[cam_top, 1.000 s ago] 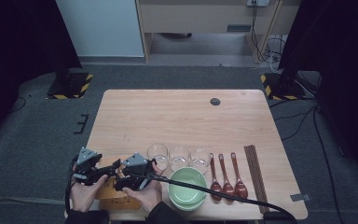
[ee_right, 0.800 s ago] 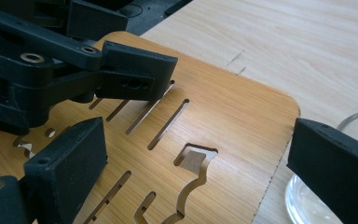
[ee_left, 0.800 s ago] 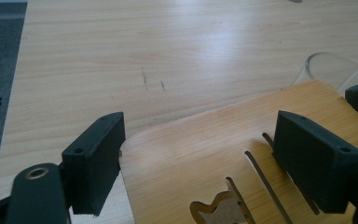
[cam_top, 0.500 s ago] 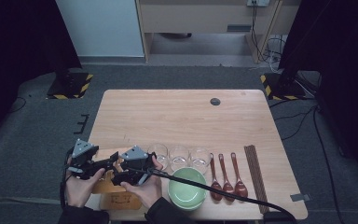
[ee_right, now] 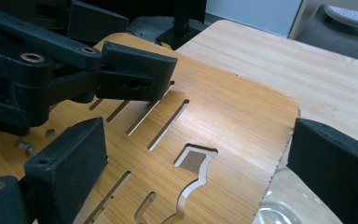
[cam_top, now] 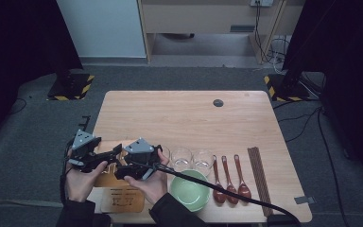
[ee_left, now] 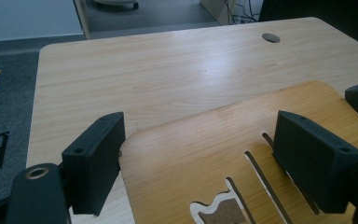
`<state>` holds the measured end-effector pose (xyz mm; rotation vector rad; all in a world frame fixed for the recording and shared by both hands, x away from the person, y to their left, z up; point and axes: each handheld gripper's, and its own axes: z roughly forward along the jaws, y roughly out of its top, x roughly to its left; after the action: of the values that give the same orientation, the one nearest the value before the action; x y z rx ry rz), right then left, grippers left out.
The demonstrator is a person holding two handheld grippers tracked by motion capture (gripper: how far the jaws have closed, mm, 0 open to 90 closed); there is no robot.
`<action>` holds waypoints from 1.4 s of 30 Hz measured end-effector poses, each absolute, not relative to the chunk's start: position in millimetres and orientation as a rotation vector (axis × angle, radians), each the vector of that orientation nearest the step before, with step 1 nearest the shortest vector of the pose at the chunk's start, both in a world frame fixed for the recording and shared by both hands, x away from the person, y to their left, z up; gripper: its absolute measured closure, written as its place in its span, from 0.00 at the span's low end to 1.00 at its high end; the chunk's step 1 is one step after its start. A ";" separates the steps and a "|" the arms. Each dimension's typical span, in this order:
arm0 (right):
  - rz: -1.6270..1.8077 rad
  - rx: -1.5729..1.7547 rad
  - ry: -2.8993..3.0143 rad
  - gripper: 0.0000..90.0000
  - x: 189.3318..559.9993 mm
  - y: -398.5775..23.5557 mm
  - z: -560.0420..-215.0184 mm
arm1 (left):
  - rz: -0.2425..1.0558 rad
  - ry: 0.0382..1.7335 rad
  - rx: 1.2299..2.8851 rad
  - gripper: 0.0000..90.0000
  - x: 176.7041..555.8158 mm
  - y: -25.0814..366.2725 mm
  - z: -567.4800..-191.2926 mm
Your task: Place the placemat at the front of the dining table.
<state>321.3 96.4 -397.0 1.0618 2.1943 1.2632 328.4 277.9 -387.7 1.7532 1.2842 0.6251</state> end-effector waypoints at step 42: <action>1.197 1.027 2.052 0.06 356.4 12.5 -335.3 | 0.624 1.138 1.723 0.19 381.7 189.8 -330.1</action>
<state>356.4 12.5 -335.3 1.0274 2.0516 1.1971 381.7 189.8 -330.1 1.7231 1.1381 0.6244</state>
